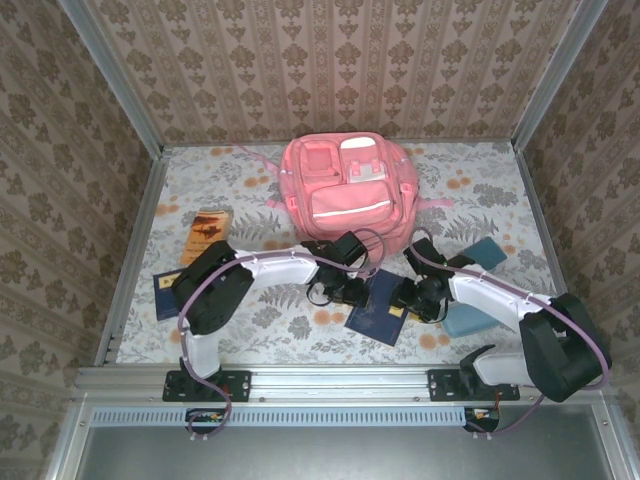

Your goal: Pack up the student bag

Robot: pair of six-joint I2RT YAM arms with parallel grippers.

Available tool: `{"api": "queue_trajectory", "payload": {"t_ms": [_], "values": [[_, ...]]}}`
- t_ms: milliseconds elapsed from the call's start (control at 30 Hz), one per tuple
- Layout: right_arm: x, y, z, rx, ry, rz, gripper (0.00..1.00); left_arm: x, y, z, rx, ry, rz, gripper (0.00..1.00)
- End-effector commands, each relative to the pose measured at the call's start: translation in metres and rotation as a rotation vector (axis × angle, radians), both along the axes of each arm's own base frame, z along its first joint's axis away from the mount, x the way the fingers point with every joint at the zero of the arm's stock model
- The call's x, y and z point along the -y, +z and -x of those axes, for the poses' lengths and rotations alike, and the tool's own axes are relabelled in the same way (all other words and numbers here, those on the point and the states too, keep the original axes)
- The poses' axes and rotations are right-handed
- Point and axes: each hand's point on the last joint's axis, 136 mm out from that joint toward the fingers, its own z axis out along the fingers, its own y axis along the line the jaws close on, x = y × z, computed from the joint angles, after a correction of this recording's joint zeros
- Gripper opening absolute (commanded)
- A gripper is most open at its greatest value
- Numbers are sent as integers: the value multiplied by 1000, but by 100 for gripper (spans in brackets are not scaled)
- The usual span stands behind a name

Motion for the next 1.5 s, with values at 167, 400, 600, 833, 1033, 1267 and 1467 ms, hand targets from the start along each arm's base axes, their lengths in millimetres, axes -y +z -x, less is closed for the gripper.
{"api": "queue_trajectory", "payload": {"t_ms": [167, 400, 600, 833, 1033, 1267, 1467], "values": [[-23, 10, -10, 3, 20, -82, 38, -12, -22, 10, -9, -32, -154, 24], [-26, 34, -15, 63, 32, -98, 26, -15, -32, 13, -9, -53, -214, 22], [-25, 39, -15, 73, 38, -82, 21, -17, -34, 11, -6, -51, -229, 21], [-7, 36, -11, 57, 50, 42, 19, -18, -30, 8, 9, -51, -232, 21], [3, 37, -8, 57, 65, 112, 19, -20, -27, 6, 19, -47, -236, 21], [-1, 33, -7, 58, 83, 109, 14, -19, -27, 6, 20, -49, -228, 21], [-3, 36, -12, 85, 73, 100, 0, -14, -17, 4, 30, -45, -192, 21]]}}
